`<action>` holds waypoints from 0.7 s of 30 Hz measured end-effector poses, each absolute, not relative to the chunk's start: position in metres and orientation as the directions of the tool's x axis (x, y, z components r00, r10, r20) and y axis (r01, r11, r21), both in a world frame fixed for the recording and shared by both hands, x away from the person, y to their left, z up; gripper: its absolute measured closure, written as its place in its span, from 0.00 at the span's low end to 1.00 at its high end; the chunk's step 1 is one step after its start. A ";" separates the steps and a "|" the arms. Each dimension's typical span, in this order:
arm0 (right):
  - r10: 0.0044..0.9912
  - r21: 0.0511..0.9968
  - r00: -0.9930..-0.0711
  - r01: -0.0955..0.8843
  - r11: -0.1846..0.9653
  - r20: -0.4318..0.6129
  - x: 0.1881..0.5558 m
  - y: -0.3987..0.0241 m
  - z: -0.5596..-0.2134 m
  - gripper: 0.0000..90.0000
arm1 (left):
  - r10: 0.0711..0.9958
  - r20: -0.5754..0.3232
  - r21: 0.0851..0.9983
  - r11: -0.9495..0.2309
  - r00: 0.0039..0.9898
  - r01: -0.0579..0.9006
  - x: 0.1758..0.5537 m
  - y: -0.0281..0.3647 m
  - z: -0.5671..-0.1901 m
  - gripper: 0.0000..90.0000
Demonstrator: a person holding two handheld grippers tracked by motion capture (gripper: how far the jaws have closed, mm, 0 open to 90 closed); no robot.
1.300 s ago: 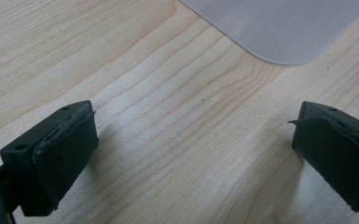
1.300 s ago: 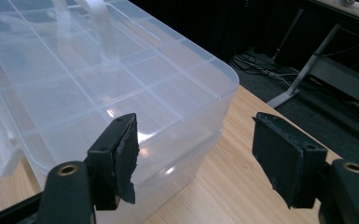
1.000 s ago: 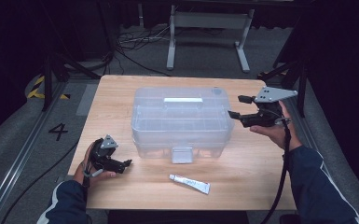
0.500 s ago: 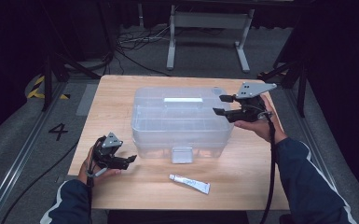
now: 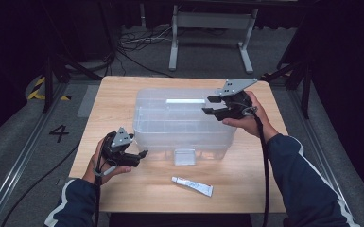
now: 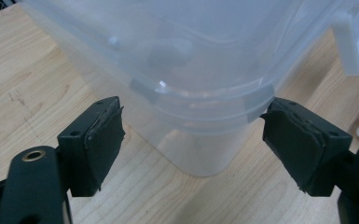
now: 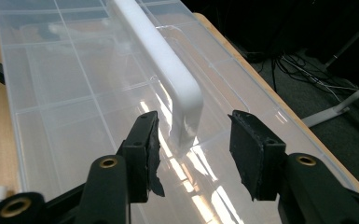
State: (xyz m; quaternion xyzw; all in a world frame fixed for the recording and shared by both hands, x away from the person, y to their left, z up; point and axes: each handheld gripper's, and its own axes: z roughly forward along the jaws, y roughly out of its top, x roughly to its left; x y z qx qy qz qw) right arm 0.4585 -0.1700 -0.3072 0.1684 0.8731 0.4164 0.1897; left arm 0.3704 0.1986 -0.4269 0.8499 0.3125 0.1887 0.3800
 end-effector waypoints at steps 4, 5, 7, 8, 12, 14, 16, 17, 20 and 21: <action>0.445 0.780 -0.875 0.139 0.611 -0.192 0.462 -0.162 -0.309 0.66 | 0.673 0.100 0.757 -0.529 0.733 0.383 0.372 0.194 -0.426 0.21; 0.443 0.778 -0.876 0.138 0.612 -0.193 0.462 -0.161 -0.309 0.67 | 0.672 0.104 0.755 -0.533 0.734 0.382 0.372 0.194 -0.426 0.20; 0.446 0.774 -0.874 0.141 0.617 -0.195 0.463 -0.159 -0.309 0.69 | 0.671 0.101 0.755 -0.532 0.735 0.383 0.372 0.194 -0.426 0.20; 0.446 0.774 -0.874 0.141 0.617 -0.195 0.463 -0.159 -0.309 0.69 | 0.669 0.097 0.756 -0.531 0.736 0.383 0.373 0.195 -0.426 0.20; 0.446 0.765 -0.871 0.141 0.629 -0.206 0.465 -0.155 -0.310 0.79 | 0.673 0.094 0.754 -0.529 0.733 0.389 0.376 0.194 -0.426 0.19; 0.447 0.761 -0.869 0.141 0.633 -0.211 0.464 -0.152 -0.310 0.82 | 0.676 0.095 0.754 -0.528 0.731 0.390 0.377 0.193 -0.426 0.19; 0.449 0.755 -0.865 0.139 0.641 -0.223 0.464 -0.151 -0.310 0.83 | 0.672 0.083 0.760 -0.520 0.736 0.390 0.379 0.194 -0.427 0.18; 0.449 0.755 -0.865 0.139 0.641 -0.223 0.464 -0.151 -0.310 0.83 | 0.672 0.083 0.760 -0.520 0.736 0.390 0.379 0.194 -0.427 0.18; 0.451 0.758 -0.868 0.149 0.635 -0.207 0.464 -0.153 -0.309 0.84 | 0.670 0.077 0.763 -0.517 0.738 0.389 0.380 0.195 -0.427 0.18; 0.453 0.759 -0.868 0.152 0.634 -0.204 0.464 -0.153 -0.309 0.84 | 0.668 0.076 0.764 -0.516 0.740 0.388 0.380 0.196 -0.427 0.18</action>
